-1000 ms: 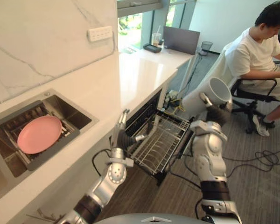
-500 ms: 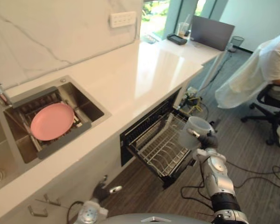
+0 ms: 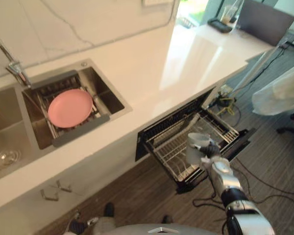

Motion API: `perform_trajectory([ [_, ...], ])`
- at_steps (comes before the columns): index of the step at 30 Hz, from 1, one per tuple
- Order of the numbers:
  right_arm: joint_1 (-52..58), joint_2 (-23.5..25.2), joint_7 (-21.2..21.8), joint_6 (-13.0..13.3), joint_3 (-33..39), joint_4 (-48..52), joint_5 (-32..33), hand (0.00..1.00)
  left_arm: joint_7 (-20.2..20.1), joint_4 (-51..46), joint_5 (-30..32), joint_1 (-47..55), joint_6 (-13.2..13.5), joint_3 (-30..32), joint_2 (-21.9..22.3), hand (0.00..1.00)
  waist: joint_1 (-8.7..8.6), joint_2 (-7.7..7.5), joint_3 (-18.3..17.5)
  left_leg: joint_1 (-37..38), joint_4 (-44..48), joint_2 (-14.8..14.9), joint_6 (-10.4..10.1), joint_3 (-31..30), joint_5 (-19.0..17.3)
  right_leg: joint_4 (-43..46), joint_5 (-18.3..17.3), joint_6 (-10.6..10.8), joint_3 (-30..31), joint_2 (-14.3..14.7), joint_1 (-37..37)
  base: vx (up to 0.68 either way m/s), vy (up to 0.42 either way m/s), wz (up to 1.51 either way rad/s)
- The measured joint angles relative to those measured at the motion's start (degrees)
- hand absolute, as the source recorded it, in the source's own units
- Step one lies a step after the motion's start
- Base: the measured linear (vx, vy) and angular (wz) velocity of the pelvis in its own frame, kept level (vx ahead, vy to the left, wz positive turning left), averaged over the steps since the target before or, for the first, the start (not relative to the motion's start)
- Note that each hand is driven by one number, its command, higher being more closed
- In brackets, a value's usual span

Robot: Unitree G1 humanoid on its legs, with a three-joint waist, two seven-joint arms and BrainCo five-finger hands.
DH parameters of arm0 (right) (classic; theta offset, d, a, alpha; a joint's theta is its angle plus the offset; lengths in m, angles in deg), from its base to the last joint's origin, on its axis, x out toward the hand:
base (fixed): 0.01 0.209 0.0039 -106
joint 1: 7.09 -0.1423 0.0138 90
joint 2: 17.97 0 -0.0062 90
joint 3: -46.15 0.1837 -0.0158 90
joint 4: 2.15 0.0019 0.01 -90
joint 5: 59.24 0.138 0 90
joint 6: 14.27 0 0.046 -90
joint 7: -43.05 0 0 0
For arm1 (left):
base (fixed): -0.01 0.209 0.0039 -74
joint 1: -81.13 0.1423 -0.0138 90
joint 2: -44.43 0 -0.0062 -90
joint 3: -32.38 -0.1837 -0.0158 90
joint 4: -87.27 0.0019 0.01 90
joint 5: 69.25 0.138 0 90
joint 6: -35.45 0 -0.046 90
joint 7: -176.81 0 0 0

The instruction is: Walk over to the sink, pick up the cup, carry it to the dishwasher, place the cup inside the dishwasher, then close the dishwasher door

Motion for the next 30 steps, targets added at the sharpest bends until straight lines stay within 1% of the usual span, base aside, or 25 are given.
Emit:
perform_trajectory([
  [2,-3.5,-0.2,0.0,-0.1,0.0,-2.9,0.0,1.00,-1.4,0.0,-4.1,-2.1,-0.7,1.0,-0.6,0.00,1.22,-0.17,3.7,-1.4,0.0,0.0,-0.4,-1.5,0.6,0.0,0.3,-0.3,-1.2,0.2,-0.2,-0.11,-0.015,0.39],
  [3,-4.2,-0.2,0.1,0.0,0.0,-3.3,0.0,1.00,-1.5,0.0,-5.0,-2.6,-1.2,1.1,-0.8,0.00,1.53,-0.28,4.5,-1.9,0.0,0.0,-0.5,-1.7,0.8,0.0,0.3,-0.4,-1.2,0.2,-0.5,-0.09,-0.008,0.23],
  [5,-6.7,-0.1,0.1,0.0,0.0,-5.3,-0.3,1.00,-2.2,0.0,-7.4,-3.9,-1.9,1.6,-1.1,0.00,2.94,-0.71,6.5,-3.7,0.0,0.0,-0.4,-2.3,1.5,0.0,0.6,-0.9,-1.3,0.3,-2.1,-0.06,0.001,0.16],
  [6,-8.4,-0.1,0.2,0.0,0.0,-5.9,-0.5,1.00,-2.3,0.0,-8.8,-4.8,-2.2,2.2,-1.1,0.00,3.19,-0.87,8.5,-4.5,0.0,-0.1,-0.5,-2.9,1.9,0.0,0.7,-1.0,-1.5,0.3,-2.4,-0.07,0.006,0.22],
  [7,-9.5,0.0,0.2,0.1,0.0,-6.5,-0.5,1.00,-2.3,0.0,-9.6,-5.5,-2.4,2.4,-1.2,0.00,3.98,-1.29,9.6,-5.6,0.0,-0.1,-0.5,-3.1,2.2,0.0,0.8,-1.1,-1.5,0.2,-3.3,-0.07,0.011,0.19],
  [8,-9.9,0.0,0.2,0.2,-0.1,-6.7,-0.5,1.00,-2.6,0.0,-10.2,-5.8,-2.4,2.5,-1.1,0.00,4.53,-1.48,10.1,-6.1,0.0,-0.2,-0.5,-3.1,2.3,0.0,0.9,-1.1,-1.5,0.2,-3.8,-0.06,0.008,0.12],
  [9,-10.7,0.1,0.3,0.2,-0.1,-6.7,-0.5,1.00,-3.7,-0.1,-11.7,-6.2,-2.4,2.6,-1.1,0.00,5.18,-1.75,11.0,-7.1,0.0,-0.3,-0.5,-3.5,2.5,0.0,1.0,-1.2,-2.0,0.2,-4.4,-0.03,0.000,0.16],
  [10,-11.6,0.2,0.3,0.4,-0.1,-6.7,-0.5,1.00,-4.3,-0.1,-13.5,-6.6,-2.4,2.6,-1.0,0.00,5.42,-1.85,11.9,-7.9,0.0,-0.3,-0.1,-4.2,3.0,0.2,1.0,-1.1,-2.4,0.1,-4.9,-0.02,-0.005,0.21],
  [12,-13.3,0.2,0.3,0.7,-0.5,-6.7,-0.6,1.00,-5.0,-0.3,-15.8,-7.5,-2.4,2.6,-0.9,0.00,6.02,-1.84,13.0,-9.7,0.0,-0.2,-0.2,-4.8,3.4,1.3,0.8,-1.0,-2.4,0.1,-6.7,-0.02,-0.003,0.18],
  [13,-14.6,-0.1,0.0,1.6,-0.5,-6.7,-1.0,1.00,-5.0,-0.4,-17.0,-8.1,-2.4,2.6,-0.9,0.00,6.22,-1.87,13.8,-10.7,0.0,-0.2,-0.1,-5.4,3.8,1.8,0.6,-0.9,-2.6,0.1,-7.6,-0.02,-0.007,0.17],
  [14,-15.2,-0.3,0.0,1.8,-0.6,-6.7,-1.1,1.00,-5.0,-0.4,-17.5,-8.3,-2.5,2.6,-0.9,0.00,6.17,-1.84,13.9,-11.4,0.0,-0.2,-0.2,-5.8,4.0,1.9,0.6,-0.9,-2.7,0.1,-8.0,-0.02,-0.008,0.23],
  [16,-16.8,-1.8,-0.7,1.9,-1.2,-6.8,-1.2,1.00,-5.1,-0.4,-17.9,-9.8,-2.6,2.6,-0.8,0.00,6.61,-1.71,14.5,-13.0,0.0,-0.2,-0.4,-6.7,4.3,2.7,0.1,-0.8,-2.8,0.0,-9.4,-0.02,-0.005,0.21],
  [19,-19.0,-2.9,-2.4,1.7,-1.4,-6.8,-1.9,1.00,-6.0,-1.0,-17.6,-10.7,-2.3,2.6,-0.6,0.00,6.61,-1.45,14.9,-15.2,0.0,-0.2,-0.3,-7.4,4.9,5.6,-1.3,-0.6,-3.1,-0.9,-12.3,-0.03,0.001,0.11],
  [21,-20.2,-3.8,-2.4,1.4,-1.6,-6.8,-2.6,1.00,-6.1,-1.1,-17.4,-11.0,-2.3,2.6,0.0,0.00,6.60,-1.05,15.5,-15.7,0.0,-0.2,-0.4,-7.4,5.0,6.8,-1.9,-0.5,-3.1,-1.2,-13.1,-0.03,-0.012,0.06],
  [22,-21.0,-4.3,-2.5,0.9,-1.7,-6.8,-2.9,1.00,-6.1,-1.1,-17.4,-11.1,-2.3,2.5,0.5,0.00,6.61,-0.71,15.8,-16.2,-0.1,-0.3,-0.3,-7.3,5.1,7.9,-2.4,-0.4,-3.1,-1.8,-13.9,-0.03,-0.005,0.08],
  [23,-21.8,-4.9,-2.5,-0.2,-1.7,-6.8,-3.2,1.00,-6.2,-1.1,-17.4,-11.1,-2.3,2.5,0.9,0.00,6.48,-0.33,16.2,-16.5,0.0,-0.3,-0.2,-7.1,5.3,8.6,-2.8,-0.3,-3.4,-2.0,-14.3,-0.04,0.000,0.10],
  [26,-22.7,-6.1,-2.0,-2.9,-2.9,-6.8,-5.2,1.00,-6.2,-1.2,-17.4,-11.1,-2.3,1.8,1.1,0.00,6.56,-0.24,16.3,-17.2,0.0,-0.3,-0.1,-5.9,5.8,10.6,-3.9,-0.2,-3.6,-2.9,-15.6,-0.01,-0.009,0.06],
  [27,-22.8,-6.3,-1.9,-3.5,-3.1,-6.8,-5.4,1.00,-6.2,-1.2,-17.4,-11.1,-2.3,1.7,1.1,0.00,6.55,-0.24,16.3,-17.3,0.0,-0.3,-0.1,-5.9,5.8,10.9,-4.1,-0.2,-3.6,-3.0,-15.8,0.00,-0.020,0.03],
  [28,-23.3,-6.5,-1.3,-4.4,-3.4,-6.8,-6.7,0.00,-6.1,-1.2,-17.4,-11.1,-2.3,1.4,1.1,0.00,6.49,-0.24,16.3,-17.3,0.0,-0.4,-0.1,-5.9,5.8,11.1,-4.2,-0.2,-3.7,-3.1,-16.0,0.00,0.000,0.00],
  [30,-23.9,-6.6,0.4,-5.3,-3.5,-6.8,-7.3,0.00,-6.1,-1.3,-17.4,-11.1,-2.3,0.7,1.0,0.00,6.28,-0.24,16.3,-17.3,0.0,-0.4,-0.1,-5.8,5.8,11.3,-4.4,-0.2,-3.7,-3.2,-16.0,0.00,0.000,0.00],
])
